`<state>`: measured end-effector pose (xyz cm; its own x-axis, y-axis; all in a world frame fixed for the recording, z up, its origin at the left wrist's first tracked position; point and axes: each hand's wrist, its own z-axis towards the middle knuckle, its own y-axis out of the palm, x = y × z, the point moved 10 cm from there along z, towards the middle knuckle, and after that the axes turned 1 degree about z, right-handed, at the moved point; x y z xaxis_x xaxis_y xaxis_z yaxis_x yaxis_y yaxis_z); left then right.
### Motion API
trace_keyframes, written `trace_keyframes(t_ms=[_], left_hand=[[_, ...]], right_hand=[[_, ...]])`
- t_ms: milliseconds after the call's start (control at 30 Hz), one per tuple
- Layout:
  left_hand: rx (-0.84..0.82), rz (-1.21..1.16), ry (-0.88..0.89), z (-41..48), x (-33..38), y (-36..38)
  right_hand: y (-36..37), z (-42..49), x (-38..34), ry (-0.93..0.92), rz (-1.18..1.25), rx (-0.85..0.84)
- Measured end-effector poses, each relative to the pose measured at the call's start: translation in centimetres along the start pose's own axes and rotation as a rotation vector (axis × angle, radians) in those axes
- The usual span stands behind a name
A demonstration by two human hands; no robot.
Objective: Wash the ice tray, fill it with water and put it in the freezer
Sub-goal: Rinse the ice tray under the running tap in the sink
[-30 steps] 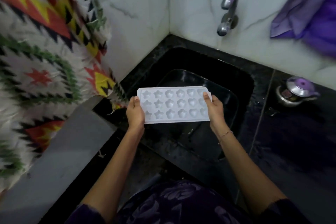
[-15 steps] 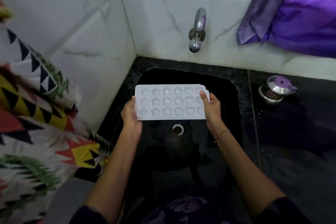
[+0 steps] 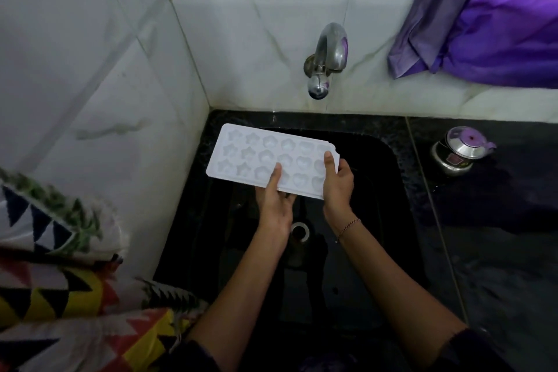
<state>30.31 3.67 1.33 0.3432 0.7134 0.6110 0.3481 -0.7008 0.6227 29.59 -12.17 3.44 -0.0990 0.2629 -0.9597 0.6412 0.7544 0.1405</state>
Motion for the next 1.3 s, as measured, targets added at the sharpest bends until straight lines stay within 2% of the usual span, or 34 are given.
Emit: trace_keyframes(t_ms=[200, 333, 467, 567, 667, 767, 933, 1033, 1233, 1300], left_hand=[[0.088, -0.048, -0.005, 2.9, -1.3, 0.8], [0.116, -0.059, 0.02, 4.2, -0.8, 0.9], [0.104, -0.081, 0.054, 5.0, 0.0, 1.4], [0.109, -0.089, 0.057, 5.2, 0.1, 1.7], [0.102, -0.072, 0.057, 5.1, 0.1, 2.3], [0.122, -0.048, 0.041, 5.1, -0.1, 2.2], [0.163, -0.047, 0.022, 4.9, -0.5, 1.9], [0.182, -0.05, 0.033, 4.6, -0.4, 1.4], [0.189, -0.047, 0.034, 4.6, 0.1, 0.5], [0.199, -0.054, 0.032, 4.6, 0.0, 0.0]], right_hand=[[0.2, 0.2, 1.6, 0.002, -0.03, 0.046], [0.1, 2.2, 1.5, -0.003, -0.294, 0.02], [1.5, 6.1, -3.5, -0.262, -0.406, 0.052], [6.1, 8.2, -9.2, -0.483, -0.52, -0.07], [10.8, 11.5, -10.5, -0.484, -0.755, -0.171], [12.5, 14.5, -9.2, -0.464, -0.915, -0.142], [12.7, 14.7, -9.1, -0.524, -0.967, -0.118], [13.8, 14.2, -9.5, -0.66, -1.134, -0.16], [13.9, 13.0, -9.7, -0.646, -1.28, -0.197], [13.5, 10.7, -10.6, -0.734, -1.311, -0.177]])
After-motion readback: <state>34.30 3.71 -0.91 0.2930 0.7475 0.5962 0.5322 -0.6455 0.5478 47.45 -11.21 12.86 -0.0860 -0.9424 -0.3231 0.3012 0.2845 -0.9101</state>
